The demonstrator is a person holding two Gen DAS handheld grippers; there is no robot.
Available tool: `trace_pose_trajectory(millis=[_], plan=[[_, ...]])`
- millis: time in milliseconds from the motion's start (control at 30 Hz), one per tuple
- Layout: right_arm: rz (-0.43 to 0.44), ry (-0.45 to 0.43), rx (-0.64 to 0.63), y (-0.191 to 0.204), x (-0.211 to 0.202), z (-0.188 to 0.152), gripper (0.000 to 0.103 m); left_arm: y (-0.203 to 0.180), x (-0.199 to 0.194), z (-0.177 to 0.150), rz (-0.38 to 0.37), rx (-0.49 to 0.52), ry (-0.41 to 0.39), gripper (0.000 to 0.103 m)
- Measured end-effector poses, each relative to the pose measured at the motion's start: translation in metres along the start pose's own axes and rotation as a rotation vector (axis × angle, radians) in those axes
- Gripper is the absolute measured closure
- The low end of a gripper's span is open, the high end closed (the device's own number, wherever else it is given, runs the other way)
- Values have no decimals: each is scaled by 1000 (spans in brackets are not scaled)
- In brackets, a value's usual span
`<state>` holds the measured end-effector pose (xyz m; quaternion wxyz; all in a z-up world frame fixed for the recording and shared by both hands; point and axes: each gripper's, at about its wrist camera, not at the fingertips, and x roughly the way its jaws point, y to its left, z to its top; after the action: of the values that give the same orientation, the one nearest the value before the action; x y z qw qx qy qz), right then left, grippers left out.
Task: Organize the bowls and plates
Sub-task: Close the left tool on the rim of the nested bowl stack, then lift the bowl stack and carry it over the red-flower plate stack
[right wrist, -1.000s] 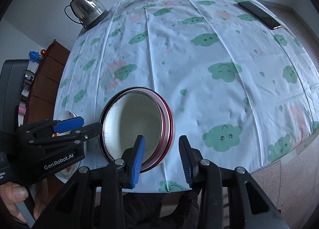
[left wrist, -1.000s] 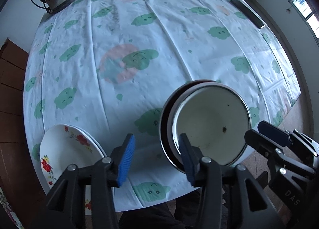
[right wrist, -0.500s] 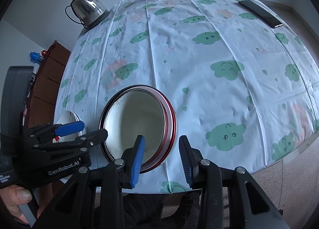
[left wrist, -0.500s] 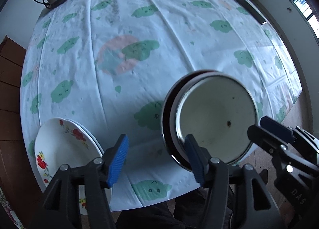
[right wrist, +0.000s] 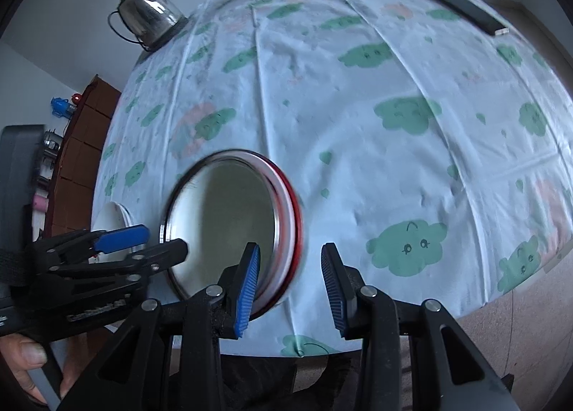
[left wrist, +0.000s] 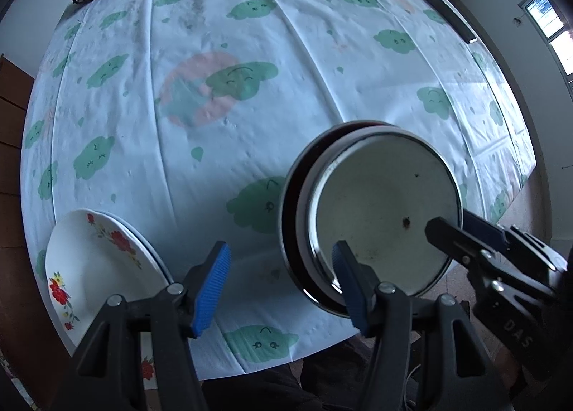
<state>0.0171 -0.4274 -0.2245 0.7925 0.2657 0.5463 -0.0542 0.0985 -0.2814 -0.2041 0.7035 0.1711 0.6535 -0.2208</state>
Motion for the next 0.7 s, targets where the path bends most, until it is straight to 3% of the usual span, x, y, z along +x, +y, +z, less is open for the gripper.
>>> trace_pose_trajectory(millis=[433, 567, 667, 700], plan=[[39, 38, -19, -1, 21, 1, 67, -1, 17, 1, -21, -18, 44, 40], [32, 41, -35, 2, 21, 1, 73, -1, 19, 3, -35, -17, 50, 41], [31, 43, -29, 0, 20, 0, 76, -5, 20, 1, -47, 1, 54, 48], [29, 44, -31, 0, 20, 0, 76, -6, 21, 0, -60, 5, 61, 55]])
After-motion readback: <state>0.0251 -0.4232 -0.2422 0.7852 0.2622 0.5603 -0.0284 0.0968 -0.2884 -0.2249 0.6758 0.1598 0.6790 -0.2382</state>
